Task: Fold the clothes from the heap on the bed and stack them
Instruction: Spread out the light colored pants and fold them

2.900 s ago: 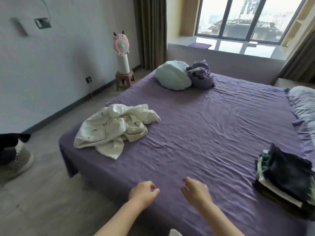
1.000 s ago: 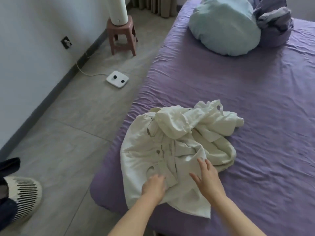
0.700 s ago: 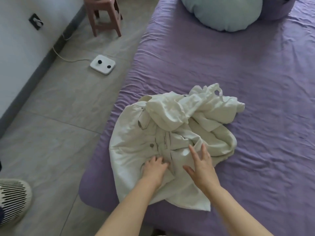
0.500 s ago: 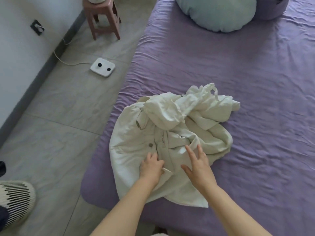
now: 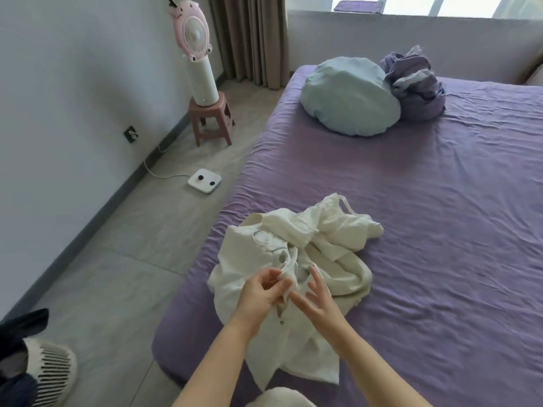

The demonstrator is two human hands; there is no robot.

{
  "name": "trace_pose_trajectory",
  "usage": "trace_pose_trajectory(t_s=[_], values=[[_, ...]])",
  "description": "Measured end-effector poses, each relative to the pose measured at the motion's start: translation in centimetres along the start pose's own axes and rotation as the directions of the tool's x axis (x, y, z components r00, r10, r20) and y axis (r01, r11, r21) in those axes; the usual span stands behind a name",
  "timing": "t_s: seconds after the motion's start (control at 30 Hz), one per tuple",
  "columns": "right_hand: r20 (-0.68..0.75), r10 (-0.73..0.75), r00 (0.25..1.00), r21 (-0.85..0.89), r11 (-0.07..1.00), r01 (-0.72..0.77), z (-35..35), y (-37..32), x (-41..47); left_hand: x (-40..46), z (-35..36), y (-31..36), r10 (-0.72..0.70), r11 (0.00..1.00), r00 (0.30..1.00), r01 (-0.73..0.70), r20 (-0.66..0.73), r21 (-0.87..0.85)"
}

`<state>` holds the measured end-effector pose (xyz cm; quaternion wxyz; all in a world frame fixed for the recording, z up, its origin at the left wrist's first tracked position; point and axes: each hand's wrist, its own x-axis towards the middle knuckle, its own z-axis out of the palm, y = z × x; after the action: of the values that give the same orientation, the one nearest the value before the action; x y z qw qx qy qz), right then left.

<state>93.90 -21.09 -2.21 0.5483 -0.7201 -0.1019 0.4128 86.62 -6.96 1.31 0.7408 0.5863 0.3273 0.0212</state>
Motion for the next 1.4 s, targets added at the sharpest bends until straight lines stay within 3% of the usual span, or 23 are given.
trace_pose_trajectory(t_s=[0.13, 0.3, 0.43, 0.57, 0.73, 0.87, 0.93, 1.03, 1.1, 1.2, 1.33, 1.4], values=[[0.177, -0.057, 0.983, 0.219, 0.976, 0.017, -3.6, -2.4, -2.1, -2.7, 3.4, 3.2, 0.079, 0.995, 0.984, -0.067, 0.16, -0.077], [0.152, -0.218, 0.964, 0.397, 0.907, 0.142, -8.9, -4.6, -4.9, -5.4, 9.3, 6.8, 0.17, 0.983, 0.952, -0.182, 0.256, 0.023], [0.029, -0.307, 0.951, 0.369, 0.888, 0.275, -12.6, -6.8, -8.0, -6.2, 14.0, 8.7, 0.228, 0.968, 0.934, -0.247, 0.277, 0.035], [-0.113, -0.387, 0.915, 0.227, 0.887, 0.403, -16.3, -9.5, -10.5, -6.3, 18.0, 10.7, 0.265, 0.964, 0.915, -0.257, 0.305, -0.067], [-0.211, -0.434, 0.876, 0.1, 0.882, 0.461, -20.4, -12.1, -12.6, -6.2, 21.9, 12.7, 0.292, 0.954, 0.886, -0.243, 0.36, -0.176], [-0.314, -0.449, 0.837, 0.095, 0.862, 0.498, -24.2, -13.8, -13.3, -5.8, 24.4, 14.4, 0.301, 0.944, 0.88, -0.329, 0.367, 0.014], [-0.326, -0.469, 0.821, 0.073, 0.853, 0.517, -26.0, -14.8, -13.6, -5.1, 25.3, 15.0, 0.339, 0.891, 0.87, -0.419, 0.357, 0.174], [-0.293, -0.507, 0.811, 0.043, 0.84, 0.541, -28.4, -16.3, -14.0, -3.9, 26.2, 16.2, 0.431, 0.701, 0.831, -0.553, 0.351, 0.449], [-0.253, -0.533, 0.807, 0.073, 0.821, 0.566, -30.0, -17.6, -14.6, -3.2, 26.5, 17.8, 0.434, 0.59, 0.796, -0.605, 0.422, 0.534], [-0.156, -0.563, 0.812, 0.173, 0.794, 0.583, -32.3, -20.0, -15.9, -2.7, 27.1, 21.5, 0.352, 0.465, 0.694, -0.712, 0.628, 0.527], [-0.089, -0.596, 0.798, 0.116, 0.79, 0.602, -33.7, -22.3, -17.0, -2.2, 30.0, 25.7, 0.263, 0.259, 0.482, -0.87, 0.835, 0.421], [-0.155, -0.613, 0.775, 0.039, 0.78, 0.625, -34.0, -22.7, -17.3, -1.4, 31.5, 26.5, 0.223, 0.268, 0.436, -0.887, 0.872, 0.375]])
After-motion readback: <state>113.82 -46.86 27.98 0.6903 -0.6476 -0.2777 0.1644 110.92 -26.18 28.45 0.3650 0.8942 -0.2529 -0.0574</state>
